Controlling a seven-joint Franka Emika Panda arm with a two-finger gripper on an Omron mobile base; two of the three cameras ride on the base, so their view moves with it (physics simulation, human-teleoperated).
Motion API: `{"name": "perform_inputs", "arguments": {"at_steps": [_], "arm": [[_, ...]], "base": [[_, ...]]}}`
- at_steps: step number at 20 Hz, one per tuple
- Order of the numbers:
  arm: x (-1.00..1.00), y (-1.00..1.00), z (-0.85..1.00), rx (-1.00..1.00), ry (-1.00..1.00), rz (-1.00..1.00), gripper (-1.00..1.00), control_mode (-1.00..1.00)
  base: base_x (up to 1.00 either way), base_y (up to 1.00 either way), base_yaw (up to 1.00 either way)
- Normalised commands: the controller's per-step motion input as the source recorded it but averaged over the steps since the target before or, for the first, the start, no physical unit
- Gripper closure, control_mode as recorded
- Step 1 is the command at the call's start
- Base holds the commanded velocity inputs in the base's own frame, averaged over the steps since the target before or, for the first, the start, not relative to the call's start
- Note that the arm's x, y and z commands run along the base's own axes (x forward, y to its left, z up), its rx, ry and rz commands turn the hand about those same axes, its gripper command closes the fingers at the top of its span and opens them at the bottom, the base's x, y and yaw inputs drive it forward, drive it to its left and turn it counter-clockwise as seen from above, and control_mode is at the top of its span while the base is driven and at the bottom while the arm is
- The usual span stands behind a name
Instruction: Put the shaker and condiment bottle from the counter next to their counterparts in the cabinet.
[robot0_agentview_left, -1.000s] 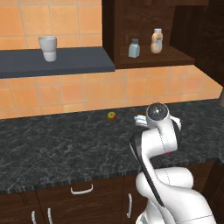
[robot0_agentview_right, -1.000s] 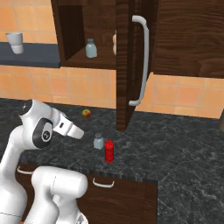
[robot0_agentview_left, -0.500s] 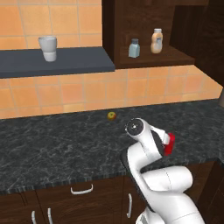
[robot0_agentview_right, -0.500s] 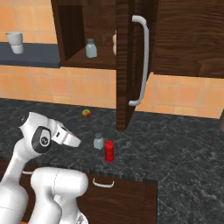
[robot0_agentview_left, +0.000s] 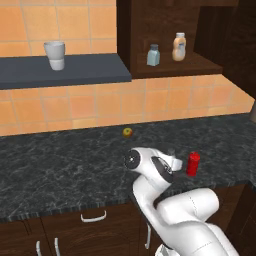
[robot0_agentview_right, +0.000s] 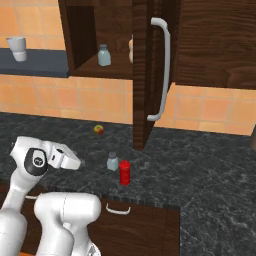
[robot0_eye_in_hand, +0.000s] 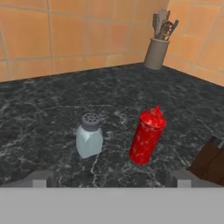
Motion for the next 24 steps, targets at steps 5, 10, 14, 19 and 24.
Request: {"name": "perform_inputs", "arguments": {"at_steps": [5,10,14,19,24], "arm": [[0.20,-0.01,-0.34,0.00,-0.02,0.00,-1.00,-1.00],[0.44,-0.27,-0.46,0.00,-0.10,-0.01,-1.00,-1.00],[-0.06,-0.31,-0.28,0.01,-0.01,-0.03,-1.00,-1.00],[0.03,-0.42,-0.34,0.00,-0.18,-0.09,-1.00,-1.00],[0.03,-0.11,-0.18,0.00,-0.07,-0.05,-1.00,-1.00]], "base": [[0.00,0.00,0.00],[0.00,0.00,0.00],[0.00,0.00,0.00],[0.00,0.00,0.00],[0.00,0.00,0.00]]}}
